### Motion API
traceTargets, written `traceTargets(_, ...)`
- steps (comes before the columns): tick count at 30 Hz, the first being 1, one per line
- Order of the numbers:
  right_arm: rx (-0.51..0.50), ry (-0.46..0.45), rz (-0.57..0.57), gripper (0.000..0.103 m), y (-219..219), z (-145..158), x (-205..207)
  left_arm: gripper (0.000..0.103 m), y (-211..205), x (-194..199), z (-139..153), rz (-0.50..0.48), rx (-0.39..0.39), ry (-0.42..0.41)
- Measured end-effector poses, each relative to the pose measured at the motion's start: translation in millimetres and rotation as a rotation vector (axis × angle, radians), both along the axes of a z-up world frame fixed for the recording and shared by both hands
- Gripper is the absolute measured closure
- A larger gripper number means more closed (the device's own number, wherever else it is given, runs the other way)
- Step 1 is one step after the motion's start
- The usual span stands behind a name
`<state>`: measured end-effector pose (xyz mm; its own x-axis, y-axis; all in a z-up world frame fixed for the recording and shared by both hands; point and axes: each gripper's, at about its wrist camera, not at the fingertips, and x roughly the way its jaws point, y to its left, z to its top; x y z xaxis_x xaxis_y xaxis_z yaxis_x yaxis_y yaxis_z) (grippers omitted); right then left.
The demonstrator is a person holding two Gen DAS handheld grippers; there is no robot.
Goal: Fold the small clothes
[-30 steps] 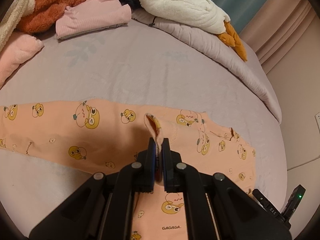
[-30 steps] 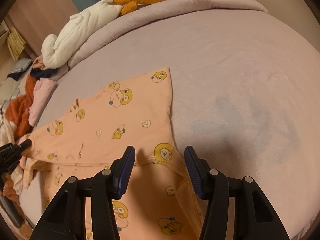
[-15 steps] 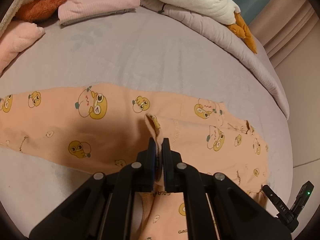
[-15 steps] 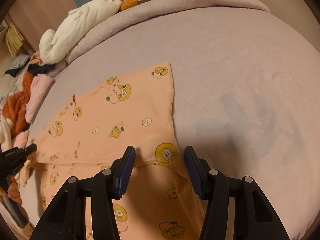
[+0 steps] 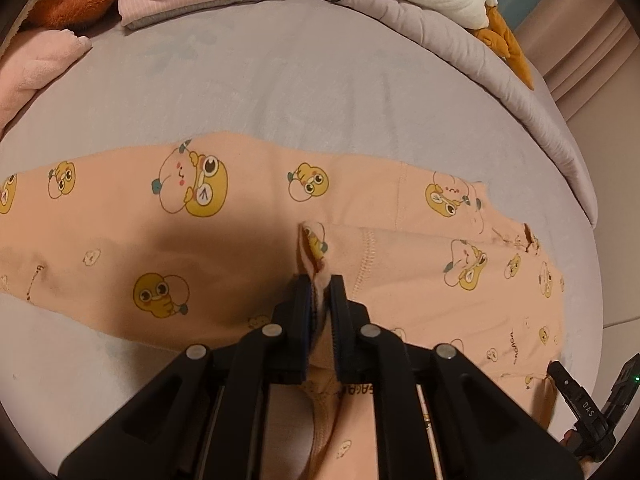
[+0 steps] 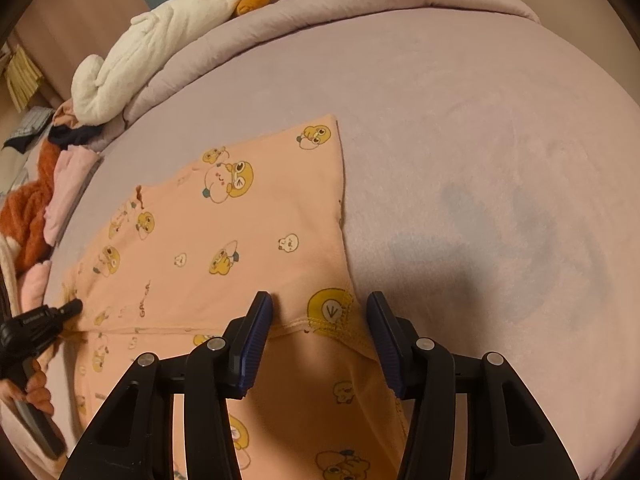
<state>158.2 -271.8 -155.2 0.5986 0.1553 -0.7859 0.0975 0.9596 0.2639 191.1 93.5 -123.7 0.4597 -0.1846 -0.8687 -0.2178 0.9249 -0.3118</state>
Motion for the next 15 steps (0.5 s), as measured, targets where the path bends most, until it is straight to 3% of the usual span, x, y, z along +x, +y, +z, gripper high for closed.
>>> traceTargets(15, -0.022, 0.013, -0.005, 0.051, 2.4, -2.9, 2.5, 0.090, -3.0, 1.1, -6.9, -0.028, 0.056, -0.010)
